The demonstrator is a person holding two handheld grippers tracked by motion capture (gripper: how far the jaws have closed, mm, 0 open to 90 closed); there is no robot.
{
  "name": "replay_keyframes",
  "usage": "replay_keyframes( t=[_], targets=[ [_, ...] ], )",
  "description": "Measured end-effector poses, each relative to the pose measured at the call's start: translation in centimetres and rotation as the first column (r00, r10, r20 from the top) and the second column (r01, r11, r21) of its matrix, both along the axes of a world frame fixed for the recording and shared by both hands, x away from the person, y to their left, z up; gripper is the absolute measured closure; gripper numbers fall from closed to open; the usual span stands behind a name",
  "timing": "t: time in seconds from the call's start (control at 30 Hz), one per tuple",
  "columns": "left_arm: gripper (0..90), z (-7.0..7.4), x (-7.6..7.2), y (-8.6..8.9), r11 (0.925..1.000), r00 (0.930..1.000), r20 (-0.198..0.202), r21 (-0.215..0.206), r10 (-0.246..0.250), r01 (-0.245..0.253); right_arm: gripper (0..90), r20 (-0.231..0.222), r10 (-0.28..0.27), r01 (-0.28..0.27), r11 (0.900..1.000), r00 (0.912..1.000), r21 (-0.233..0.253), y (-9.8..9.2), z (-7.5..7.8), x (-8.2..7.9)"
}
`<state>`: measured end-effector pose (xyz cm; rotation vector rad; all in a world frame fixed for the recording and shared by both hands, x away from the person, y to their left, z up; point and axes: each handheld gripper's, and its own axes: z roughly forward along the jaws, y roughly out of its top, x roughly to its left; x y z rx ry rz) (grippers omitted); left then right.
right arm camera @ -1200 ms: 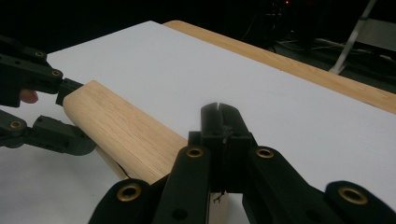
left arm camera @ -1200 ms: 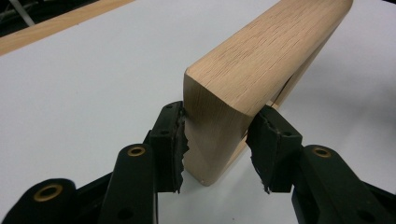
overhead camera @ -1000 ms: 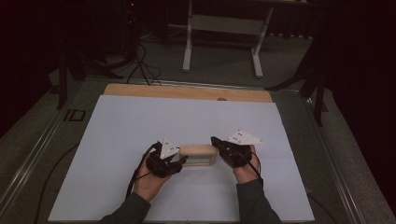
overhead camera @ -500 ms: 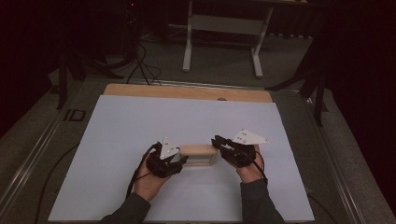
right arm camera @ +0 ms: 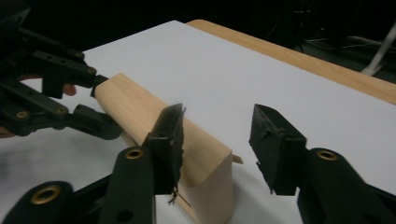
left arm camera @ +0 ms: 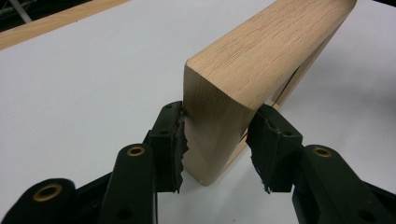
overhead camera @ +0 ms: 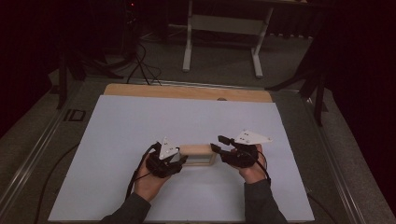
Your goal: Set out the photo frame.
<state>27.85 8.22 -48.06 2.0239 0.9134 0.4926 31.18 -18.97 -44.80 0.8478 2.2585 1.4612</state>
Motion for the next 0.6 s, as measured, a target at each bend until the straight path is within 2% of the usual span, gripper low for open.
replay_keyframes(
  t=[0.17, 0.33, 0.6],
  targets=[
    [56.4, 0.00, 0.00, -0.01, 1.0000, 1.0000, 0.000, -0.003, 0.001, -0.001, 43.2, -0.018, 0.026, -0.026, 1.000, 0.9995, 0.004, -0.20, -0.11, -0.12],
    [56.4, 0.03, -0.01, 0.00, 1.0000, 1.0000, 0.005, -0.008, 0.003, -0.003, 39.9, -0.035, 0.048, -0.048, 0.999, 0.9982, -0.008, -0.14, -0.32, -0.13],
    [56.4, 0.18, 0.03, 0.22, 0.9997, 0.9999, 0.012, -0.026, -0.002, 0.002, 39.6, -0.063, 0.086, -0.088, 0.996, 0.9943, -0.035, 0.05, -0.95, -0.09]
  ],
)
